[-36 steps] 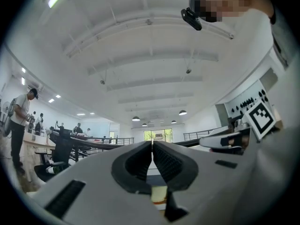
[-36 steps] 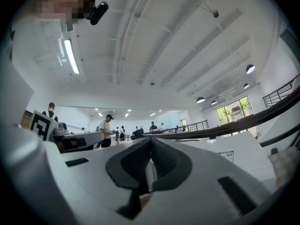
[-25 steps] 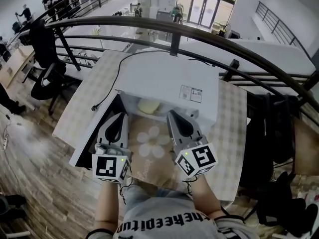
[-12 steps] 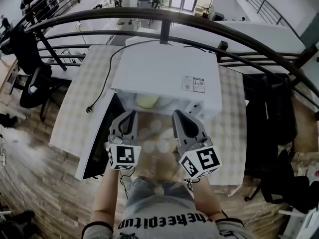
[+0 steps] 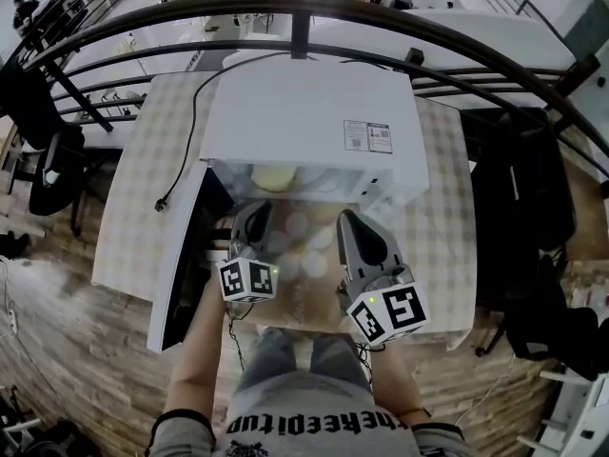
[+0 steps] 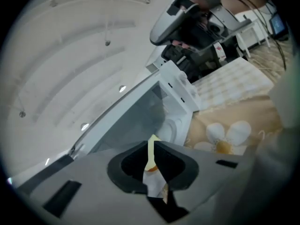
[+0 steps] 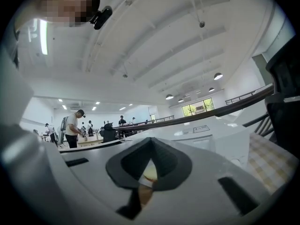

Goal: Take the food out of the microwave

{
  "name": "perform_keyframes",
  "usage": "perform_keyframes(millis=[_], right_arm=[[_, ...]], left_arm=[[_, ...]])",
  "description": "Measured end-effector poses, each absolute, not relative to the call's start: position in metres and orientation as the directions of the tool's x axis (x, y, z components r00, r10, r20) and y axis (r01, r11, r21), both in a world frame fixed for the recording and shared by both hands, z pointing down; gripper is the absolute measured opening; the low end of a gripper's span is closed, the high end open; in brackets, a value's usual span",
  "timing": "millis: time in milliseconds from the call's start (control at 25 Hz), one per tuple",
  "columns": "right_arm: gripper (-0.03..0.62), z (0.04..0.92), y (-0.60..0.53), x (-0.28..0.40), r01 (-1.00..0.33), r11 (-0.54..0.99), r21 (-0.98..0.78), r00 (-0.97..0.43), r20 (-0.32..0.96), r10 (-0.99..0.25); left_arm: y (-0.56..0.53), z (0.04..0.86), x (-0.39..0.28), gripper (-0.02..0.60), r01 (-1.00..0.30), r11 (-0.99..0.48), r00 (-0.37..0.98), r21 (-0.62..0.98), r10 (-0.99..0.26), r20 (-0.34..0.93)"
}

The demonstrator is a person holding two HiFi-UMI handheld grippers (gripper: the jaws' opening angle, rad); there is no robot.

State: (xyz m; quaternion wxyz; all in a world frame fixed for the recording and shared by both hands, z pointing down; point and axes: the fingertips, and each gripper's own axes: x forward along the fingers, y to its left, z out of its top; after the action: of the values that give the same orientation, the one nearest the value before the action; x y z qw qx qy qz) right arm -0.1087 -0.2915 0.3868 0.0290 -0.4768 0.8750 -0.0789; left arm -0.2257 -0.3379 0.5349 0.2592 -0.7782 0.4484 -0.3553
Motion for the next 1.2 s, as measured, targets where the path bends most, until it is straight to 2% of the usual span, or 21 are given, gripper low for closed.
perform_keyframes(millis=[160,200,240,280,680,1200], right_arm=[[0.005,0.394,-0.284,-0.1,-0.85,0.497,-0.174,-0.51,0.037,-0.859],[0.005,0.396,-0.282,-0.098,-0.855,0.487,-0.176,-0.501,0.042,-0.864],[0.005,0.398,-0.281,-0.095,-0.86,0.478,-0.178,-0.492,0.046,-0.869],[0.005,0.4,-0.279,-0.092,-0.866,0.468,-0.179,-0.483,0.051,-0.874],[0.005,0.412,-0.267,-0.065,-0.897,0.407,-0.17,-0.425,0.084,-0.901],[0.005,0.417,-0.264,-0.052,-0.906,0.391,-0.164,-0.41,0.102,-0.906]], left_arm=[[-0.347,0.556,-0.222,0.017,-0.428,-0.5,0.338,-0.753,-0.861,0.379],[-0.349,0.561,-0.221,0.036,-0.417,-0.508,0.335,-0.754,-0.857,0.392],[-0.353,0.567,-0.221,0.108,-0.408,-0.517,0.332,-0.752,-0.852,0.406],[-0.356,0.572,-0.22,0.132,-0.4,-0.525,0.327,-0.751,-0.847,0.418],[-0.383,0.605,-0.215,0.13,-0.237,-0.516,0.241,-0.823,-0.852,0.465],[-0.398,0.625,-0.216,0.132,-0.167,-0.511,0.159,-0.843,-0.858,0.489]])
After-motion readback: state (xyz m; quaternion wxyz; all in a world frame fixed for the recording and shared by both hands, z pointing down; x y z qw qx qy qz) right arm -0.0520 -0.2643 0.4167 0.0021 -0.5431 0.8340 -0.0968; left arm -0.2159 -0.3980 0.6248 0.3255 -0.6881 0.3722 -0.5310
